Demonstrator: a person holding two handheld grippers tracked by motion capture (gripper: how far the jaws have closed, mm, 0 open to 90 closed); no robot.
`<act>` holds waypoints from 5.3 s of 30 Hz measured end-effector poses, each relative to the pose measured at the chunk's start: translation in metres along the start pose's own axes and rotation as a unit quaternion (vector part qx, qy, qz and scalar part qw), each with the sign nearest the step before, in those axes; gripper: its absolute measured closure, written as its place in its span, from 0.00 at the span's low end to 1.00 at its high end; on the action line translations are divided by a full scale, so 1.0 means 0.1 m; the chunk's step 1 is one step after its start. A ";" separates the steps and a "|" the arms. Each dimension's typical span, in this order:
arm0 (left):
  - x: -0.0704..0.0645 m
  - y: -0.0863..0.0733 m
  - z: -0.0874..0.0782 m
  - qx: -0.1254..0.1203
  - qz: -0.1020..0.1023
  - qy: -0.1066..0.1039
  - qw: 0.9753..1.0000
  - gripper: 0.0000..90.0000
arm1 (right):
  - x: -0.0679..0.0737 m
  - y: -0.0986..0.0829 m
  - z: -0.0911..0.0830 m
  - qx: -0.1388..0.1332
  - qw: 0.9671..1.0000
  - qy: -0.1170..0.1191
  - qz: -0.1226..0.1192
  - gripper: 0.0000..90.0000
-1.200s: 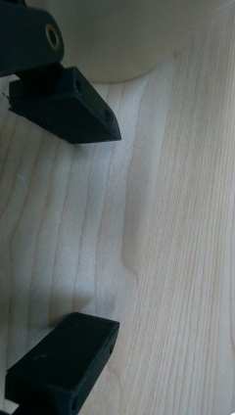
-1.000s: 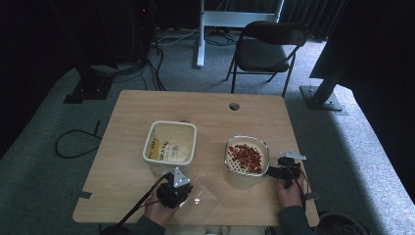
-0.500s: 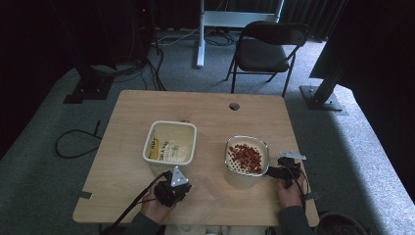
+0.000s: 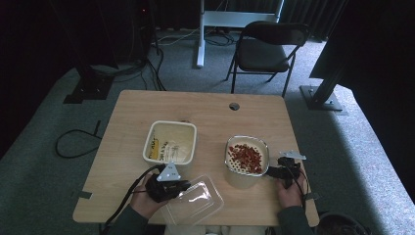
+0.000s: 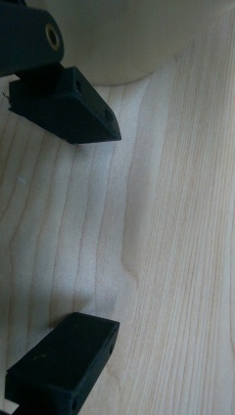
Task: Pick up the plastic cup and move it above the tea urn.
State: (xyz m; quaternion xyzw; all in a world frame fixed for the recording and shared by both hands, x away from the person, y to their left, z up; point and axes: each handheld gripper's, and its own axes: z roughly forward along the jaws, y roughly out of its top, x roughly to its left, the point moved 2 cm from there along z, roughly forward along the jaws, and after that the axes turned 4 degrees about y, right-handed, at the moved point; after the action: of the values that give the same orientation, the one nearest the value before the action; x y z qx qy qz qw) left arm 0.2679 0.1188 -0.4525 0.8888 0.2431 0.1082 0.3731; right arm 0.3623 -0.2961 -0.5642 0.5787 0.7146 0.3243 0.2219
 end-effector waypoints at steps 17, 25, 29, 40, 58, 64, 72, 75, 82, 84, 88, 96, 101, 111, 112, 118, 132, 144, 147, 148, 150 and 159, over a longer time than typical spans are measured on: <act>0.42 0.23 -0.94 -0.078 -0.045 0.034 0.995 0.96 | 0.00 0.00 0.00 0.000 1.000 0.000 0.000 0.12; 1.02 0.24 -1.22 -0.082 -0.110 0.114 0.984 0.96 | 0.01 0.00 0.00 0.000 1.000 0.000 0.001 0.12; 1.28 0.30 -1.13 -0.064 -0.133 0.122 0.981 0.96 | 0.01 0.00 0.00 0.000 1.000 0.000 0.000 0.12; 1.48 0.39 -1.04 -0.110 -0.155 0.098 0.977 0.53 | 0.01 0.00 0.01 -0.001 1.000 0.000 0.000 0.12; 1.65 0.35 -1.00 -0.130 -0.158 0.120 0.971 0.50 | 0.01 0.00 0.01 -0.001 1.000 0.000 -0.001 0.12; 1.76 0.34 -0.91 -0.140 -0.150 0.134 0.970 0.50 | 0.01 0.00 0.01 -0.001 1.000 -0.001 -0.001 0.12; 1.97 0.32 -0.74 -0.151 -0.151 0.137 0.967 0.50 | 0.01 0.00 0.01 0.000 1.000 0.000 0.000 0.12; 2.06 0.32 -0.67 -0.155 -0.157 0.128 0.967 0.48 | 0.01 0.00 0.01 0.000 1.000 0.000 0.000 0.12; 2.34 0.36 -0.46 -0.144 -0.165 0.145 0.965 0.45 | 0.01 0.00 0.01 0.000 1.000 0.000 -0.001 0.12; 2.43 0.36 -0.38 -0.141 -0.170 0.148 0.964 0.45 | 0.01 0.00 0.01 0.000 1.000 0.000 -0.001 0.12; 2.59 0.39 -0.24 -0.138 -0.178 0.152 0.962 0.45 | 0.01 0.00 0.01 0.000 1.000 0.000 -0.001 0.12; 2.74 0.42 -0.11 -0.139 -0.180 0.167 0.959 0.44 | 0.01 0.00 0.01 0.000 1.000 0.000 0.000 0.12; 2.78 0.39 0.03 -0.125 -0.182 0.170 0.960 0.44 | 0.01 0.00 0.01 0.000 1.000 0.000 -0.001 0.12; 2.76 0.39 0.39 -0.110 -0.179 0.134 0.968 0.44 | 0.01 0.01 0.01 -0.001 1.000 -0.002 0.001 0.12; 2.77 0.38 0.46 -0.109 -0.184 0.125 0.969 0.44 | 0.01 0.01 0.01 -0.001 1.000 -0.002 0.000 0.12; 2.80 0.36 0.60 -0.111 -0.200 0.100 0.968 0.47 | 0.02 0.01 0.01 0.000 1.000 -0.001 0.000 0.12; 2.84 0.39 0.89 -0.072 -0.188 0.099 0.975 0.52 | 0.02 0.00 0.00 0.000 1.000 0.000 -0.001 0.12; 2.82 0.41 0.94 -0.087 -0.193 0.104 0.972 0.66 | 0.03 0.00 0.00 0.000 1.000 0.001 -0.001 0.12; 2.83 0.45 0.86 -0.118 -0.201 0.093 0.968 0.59 | 0.04 -0.01 0.00 0.000 1.000 0.001 -0.001 0.12; 2.83 0.46 0.86 -0.118 -0.199 0.090 0.969 0.57 | 0.04 -0.01 0.00 0.000 1.000 0.001 -0.001 0.12; 2.83 0.45 0.87 -0.115 -0.199 0.083 0.970 0.53 | 0.04 -0.01 0.00 0.000 1.000 0.001 -0.001 0.12; 2.83 0.43 0.98 -0.094 -0.201 0.085 0.971 0.53 | 0.04 -0.01 0.00 0.000 1.000 0.000 -0.001 0.12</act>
State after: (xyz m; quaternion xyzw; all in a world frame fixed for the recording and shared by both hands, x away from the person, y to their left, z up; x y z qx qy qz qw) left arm 0.5623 0.1777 -0.4873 0.7699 0.4366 0.1281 0.4474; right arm 0.3606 -0.2925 -0.5642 0.5779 0.7153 0.3243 0.2220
